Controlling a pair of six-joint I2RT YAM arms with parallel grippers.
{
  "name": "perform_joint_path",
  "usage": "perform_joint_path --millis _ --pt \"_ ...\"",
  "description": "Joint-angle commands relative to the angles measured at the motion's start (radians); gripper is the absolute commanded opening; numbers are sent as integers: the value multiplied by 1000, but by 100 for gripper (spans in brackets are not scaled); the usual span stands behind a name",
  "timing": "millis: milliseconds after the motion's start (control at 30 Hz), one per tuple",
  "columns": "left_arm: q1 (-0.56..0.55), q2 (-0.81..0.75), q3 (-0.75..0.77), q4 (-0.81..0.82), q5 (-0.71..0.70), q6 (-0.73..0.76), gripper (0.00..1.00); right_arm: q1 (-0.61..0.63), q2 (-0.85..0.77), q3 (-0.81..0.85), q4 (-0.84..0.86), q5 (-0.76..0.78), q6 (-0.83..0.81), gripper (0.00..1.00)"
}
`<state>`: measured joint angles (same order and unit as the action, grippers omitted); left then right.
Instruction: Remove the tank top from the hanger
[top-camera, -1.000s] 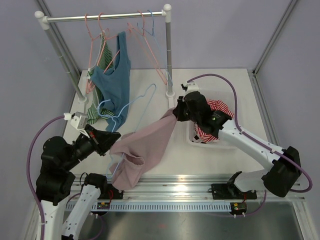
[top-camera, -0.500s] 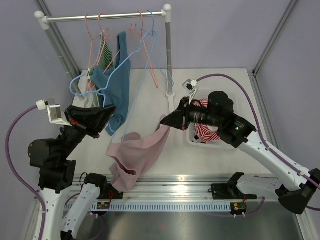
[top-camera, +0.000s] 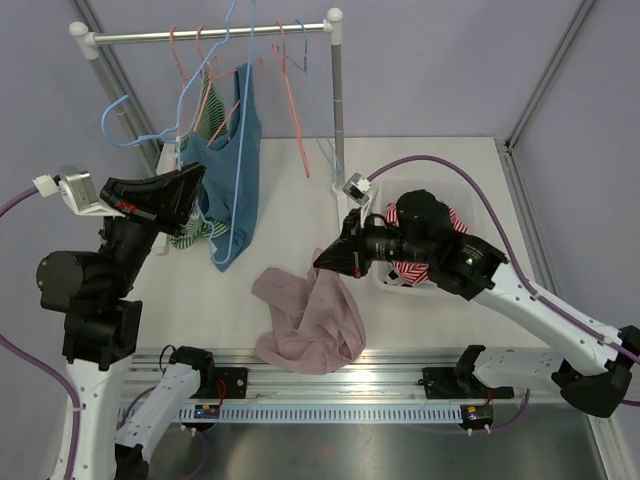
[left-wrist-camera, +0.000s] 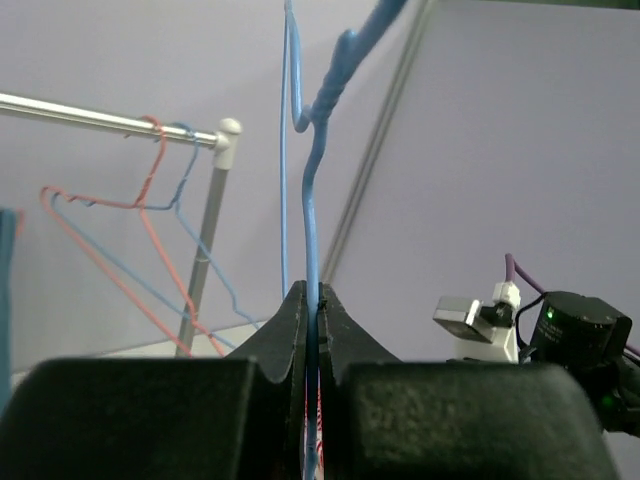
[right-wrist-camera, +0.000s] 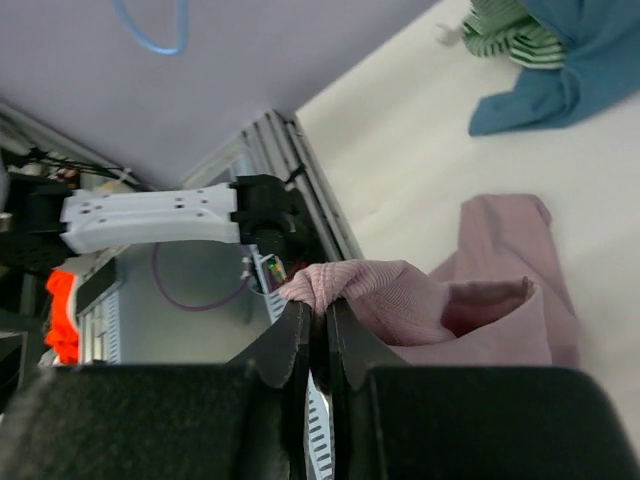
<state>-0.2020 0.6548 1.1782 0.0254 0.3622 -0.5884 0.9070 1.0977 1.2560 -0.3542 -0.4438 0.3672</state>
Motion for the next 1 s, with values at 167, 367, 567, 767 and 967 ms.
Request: perform_joint_path --millis 167,367,567,767,967 --pt "-2 5 123 -599 -192 157 0 150 146 -127 17 324 -8 0" --pt "-2 35 112 -742 -196 197 0 171 232 -216 3 502 90 26" --pt "-2 201 231 -821 -233 231 0 171 131 -211 -60 612 104 99" --pt "-4 391 435 -846 -279 252 0 171 22 -202 -130 683 99 99" --pt "-17 626 726 -918 -315 286 0 171 -56 -222 -157 694 102 99"
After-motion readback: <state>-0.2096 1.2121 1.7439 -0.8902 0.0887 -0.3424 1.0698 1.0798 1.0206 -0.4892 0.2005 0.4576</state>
